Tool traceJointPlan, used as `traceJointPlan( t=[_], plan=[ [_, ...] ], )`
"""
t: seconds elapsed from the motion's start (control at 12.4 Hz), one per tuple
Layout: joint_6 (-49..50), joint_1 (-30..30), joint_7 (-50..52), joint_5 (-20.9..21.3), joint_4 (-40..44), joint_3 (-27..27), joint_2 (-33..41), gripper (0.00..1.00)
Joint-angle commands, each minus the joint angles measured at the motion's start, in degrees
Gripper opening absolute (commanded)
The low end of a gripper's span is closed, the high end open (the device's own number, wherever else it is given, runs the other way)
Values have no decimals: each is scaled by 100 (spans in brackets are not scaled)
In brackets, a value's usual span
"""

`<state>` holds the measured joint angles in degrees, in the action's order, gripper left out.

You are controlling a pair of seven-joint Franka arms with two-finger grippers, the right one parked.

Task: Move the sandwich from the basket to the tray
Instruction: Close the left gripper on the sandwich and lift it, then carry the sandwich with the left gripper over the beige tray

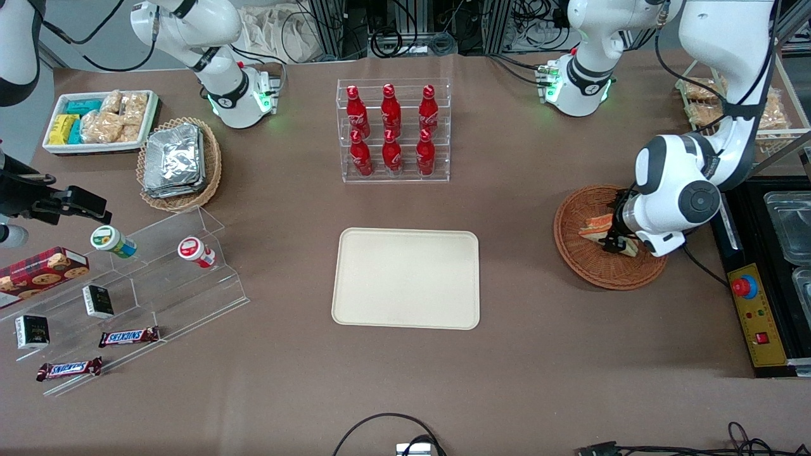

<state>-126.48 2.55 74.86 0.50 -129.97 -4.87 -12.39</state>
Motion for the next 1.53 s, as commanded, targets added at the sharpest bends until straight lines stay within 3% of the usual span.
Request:
traceJointPlan(
  t=[0.0,0.08,0.16,0.24,0.32,0.4,0.56,1.04,1.45],
  plan=[
    [-228,17,-331,30,-248,249,158,100],
    [-263,8,-323,-5,-222,250,106,100],
    [-350,17,-314,-14,-213,250,88,91],
    [-369,8,-253,-14,-187,250,61,73],
    [-351,0,-165,-32,-108,241,52,44],
    [-351,-27,114,-32,-12,241,52,23],
    [-203,-79,668,-6,348,197,44,3],
    [1000,-97,679,47,1472,-189,44,0],
    [1837,-97,111,56,2923,-1111,-44,0]
  ],
)
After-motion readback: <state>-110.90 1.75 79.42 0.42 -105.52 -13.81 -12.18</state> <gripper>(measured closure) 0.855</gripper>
